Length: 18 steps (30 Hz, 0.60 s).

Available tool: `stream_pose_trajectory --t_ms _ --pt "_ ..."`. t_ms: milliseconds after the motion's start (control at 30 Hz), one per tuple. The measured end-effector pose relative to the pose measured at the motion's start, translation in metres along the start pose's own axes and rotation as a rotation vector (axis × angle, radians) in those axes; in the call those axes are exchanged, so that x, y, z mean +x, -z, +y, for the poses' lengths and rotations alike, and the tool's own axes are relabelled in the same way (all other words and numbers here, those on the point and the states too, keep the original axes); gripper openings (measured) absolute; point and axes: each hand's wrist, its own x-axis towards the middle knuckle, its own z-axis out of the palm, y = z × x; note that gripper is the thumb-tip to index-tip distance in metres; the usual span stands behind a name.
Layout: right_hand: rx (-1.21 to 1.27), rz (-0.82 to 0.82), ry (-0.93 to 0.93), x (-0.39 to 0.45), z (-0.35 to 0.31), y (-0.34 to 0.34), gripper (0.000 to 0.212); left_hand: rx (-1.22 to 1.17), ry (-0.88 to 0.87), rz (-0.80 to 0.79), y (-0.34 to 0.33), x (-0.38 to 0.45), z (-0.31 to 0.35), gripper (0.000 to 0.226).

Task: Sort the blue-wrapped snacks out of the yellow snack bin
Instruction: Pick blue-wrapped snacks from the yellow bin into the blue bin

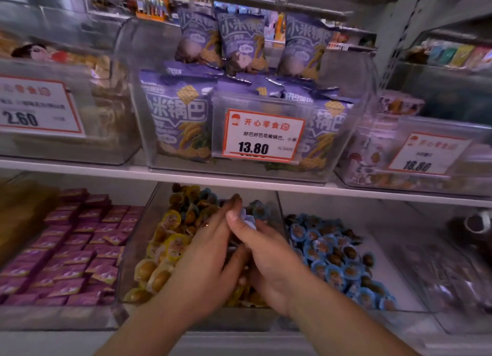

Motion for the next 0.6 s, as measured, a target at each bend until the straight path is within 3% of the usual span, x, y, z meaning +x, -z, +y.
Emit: stream_pose_trajectory --t_ms 100,200,233,367,433,500,600 --pt "-0.038 0.103 0.039 -0.008 -0.004 0.019 0.035 -0.36 0.066 -0.097 -0.016 -0.003 0.014 0.085" --pt "-0.061 0.098 0.065 -0.017 -0.02 0.047 0.024 -0.703 0.187 -0.118 -0.026 0.0 0.019 0.093" --pt "-0.067 0.114 0.078 -0.017 -0.024 0.06 0.021 -0.677 0.179 -0.126 -0.028 0.001 0.018 0.089" --pt "-0.024 0.304 0.167 -0.002 -0.039 0.121 0.009 -0.155 0.021 -0.042 -0.024 0.003 0.003 0.046" --pt "0.045 0.392 0.188 0.013 -0.044 0.157 0.009 -0.057 0.017 -0.018 -0.02 0.004 -0.008 0.032" --pt "-0.015 0.555 0.118 0.024 -0.043 0.195 0.013 0.012 0.028 -0.017 -0.016 0.005 -0.017 0.027" --pt "-0.217 0.745 0.045 0.034 -0.032 0.244 0.029 0.109 0.03 -0.065 -0.008 0.005 -0.028 0.038"
